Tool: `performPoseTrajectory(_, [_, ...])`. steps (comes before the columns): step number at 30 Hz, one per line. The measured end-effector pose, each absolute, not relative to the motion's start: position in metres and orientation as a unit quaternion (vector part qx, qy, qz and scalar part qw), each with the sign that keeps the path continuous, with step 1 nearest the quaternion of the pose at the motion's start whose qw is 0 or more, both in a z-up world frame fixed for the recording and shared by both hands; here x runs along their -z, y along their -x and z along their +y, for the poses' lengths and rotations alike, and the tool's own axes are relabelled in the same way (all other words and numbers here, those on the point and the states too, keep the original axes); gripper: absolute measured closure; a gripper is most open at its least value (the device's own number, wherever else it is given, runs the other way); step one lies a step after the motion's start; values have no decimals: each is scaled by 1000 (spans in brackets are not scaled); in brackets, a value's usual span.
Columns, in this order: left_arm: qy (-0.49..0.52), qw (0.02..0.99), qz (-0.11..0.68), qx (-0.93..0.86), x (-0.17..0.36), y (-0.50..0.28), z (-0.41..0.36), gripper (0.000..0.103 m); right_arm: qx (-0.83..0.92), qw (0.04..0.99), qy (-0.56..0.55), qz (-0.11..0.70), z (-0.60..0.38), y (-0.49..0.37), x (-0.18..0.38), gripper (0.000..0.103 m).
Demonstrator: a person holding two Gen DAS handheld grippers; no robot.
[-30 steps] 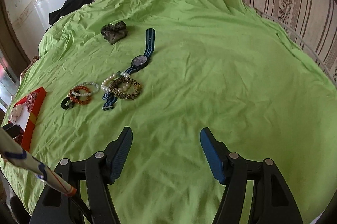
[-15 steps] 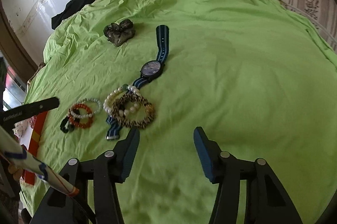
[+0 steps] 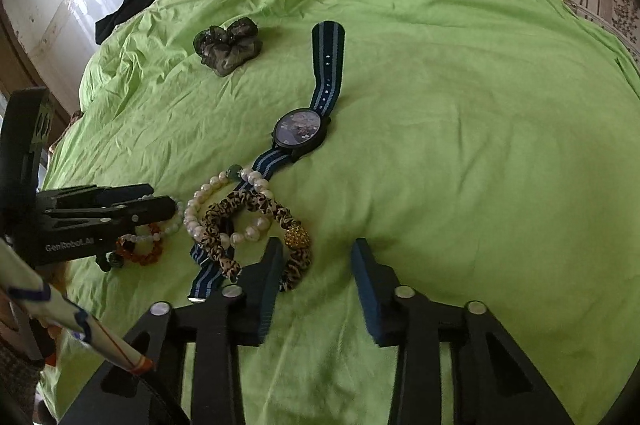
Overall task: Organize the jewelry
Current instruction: 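Grasp the leopard bracelet with the right tool while the left tool grasps the grey bead bracelet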
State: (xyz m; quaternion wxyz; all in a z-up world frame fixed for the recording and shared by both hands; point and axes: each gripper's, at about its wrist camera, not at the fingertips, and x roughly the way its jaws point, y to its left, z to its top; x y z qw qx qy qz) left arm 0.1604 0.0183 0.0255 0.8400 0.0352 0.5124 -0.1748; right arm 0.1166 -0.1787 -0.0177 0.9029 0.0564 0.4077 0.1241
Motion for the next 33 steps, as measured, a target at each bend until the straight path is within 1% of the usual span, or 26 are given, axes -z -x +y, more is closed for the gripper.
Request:
performPoseTrajectory(1, [-35,841,511,173,-26,-161,17,76,-125,903,-57,407,-179,-117,18,75])
performPoseTrajectory(2, [-32,843,509,172,-27,-162,17,85,-126,903,-57,407,-179,-117,18,84])
performPoseTrajectory(3, [-21,844,508,171,-29,-163,18,90,-129,902,-59,407,-179,-118,18,88])
performPoseTrajectory(4, [-11,845,506,171,-31,-164,20,97,-129,902,-62,407,-179,-118,18,90])
performPoseTrajectory(7, [38,847,501,174,-41,-163,32,98,-131,906,-67,398,-181,-113,15,91])
performPoseTrajectory(10, [67,847,495,181,-53,-154,40,98,-127,911,-67,386,-182,-106,6,92])
performPoseTrajectory(23, [85,876,438,181,-122,-73,49,98,-123,926,-58,352,-185,-48,-40,92])
performPoseTrajectory(33, [92,904,386,157,-174,12,86,98,-129,932,-44,336,-173,-6,-62,92])
